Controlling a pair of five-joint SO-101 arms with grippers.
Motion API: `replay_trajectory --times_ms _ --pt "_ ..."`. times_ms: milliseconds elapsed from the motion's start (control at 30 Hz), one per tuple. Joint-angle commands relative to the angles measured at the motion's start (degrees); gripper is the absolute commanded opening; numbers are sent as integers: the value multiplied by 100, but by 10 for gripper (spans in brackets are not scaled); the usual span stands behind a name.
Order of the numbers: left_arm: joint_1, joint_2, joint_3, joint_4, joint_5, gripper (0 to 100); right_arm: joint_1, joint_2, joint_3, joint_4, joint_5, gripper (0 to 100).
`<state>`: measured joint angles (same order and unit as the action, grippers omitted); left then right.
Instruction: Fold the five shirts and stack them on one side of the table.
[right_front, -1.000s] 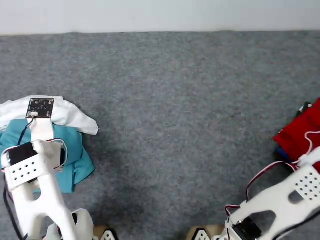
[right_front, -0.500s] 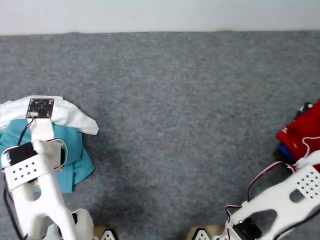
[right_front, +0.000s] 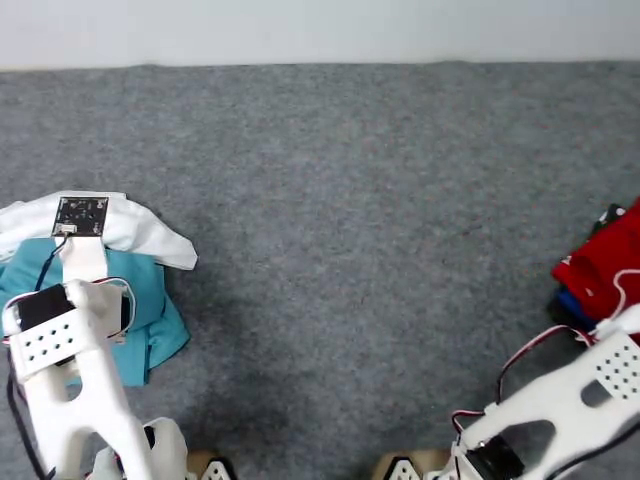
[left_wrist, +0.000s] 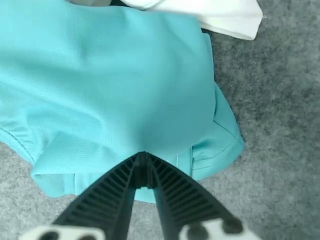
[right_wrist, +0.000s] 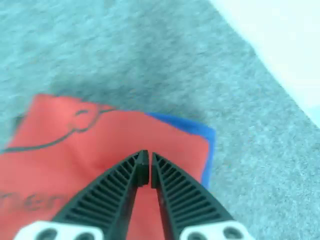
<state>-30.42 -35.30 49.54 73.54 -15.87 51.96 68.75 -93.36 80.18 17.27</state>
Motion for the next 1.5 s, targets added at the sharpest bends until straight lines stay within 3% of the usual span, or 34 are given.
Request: replay_trajectory --times_ms 0,200,400,633,900,1100,1233,1467 --pt "35 -88 -22 -88 -44 2 127 286 -70 -505 202 13" --pt "35 -88 -22 -88 -44 2 145 1165 -167 -1059 809 13" --pt "35 -88 -22 -70 -44 2 31 558 -299 -945 791 13" --pt "35 -88 -22 -70 -44 2 -224 -611 -299 31 782 13" --pt "35 -88 -22 -79 -44 2 -927 -1499 -299 2211 782 13" --pt "35 -88 -22 -79 -44 2 -1042 -1938 -185 2290 -9 13" --pt "35 -88 -22 -79 -44 2 -1130 -2484 791 2290 -26 13" --pt "35 -88 -22 -79 -44 2 -1253 -3732 4202 2229 -26 13"
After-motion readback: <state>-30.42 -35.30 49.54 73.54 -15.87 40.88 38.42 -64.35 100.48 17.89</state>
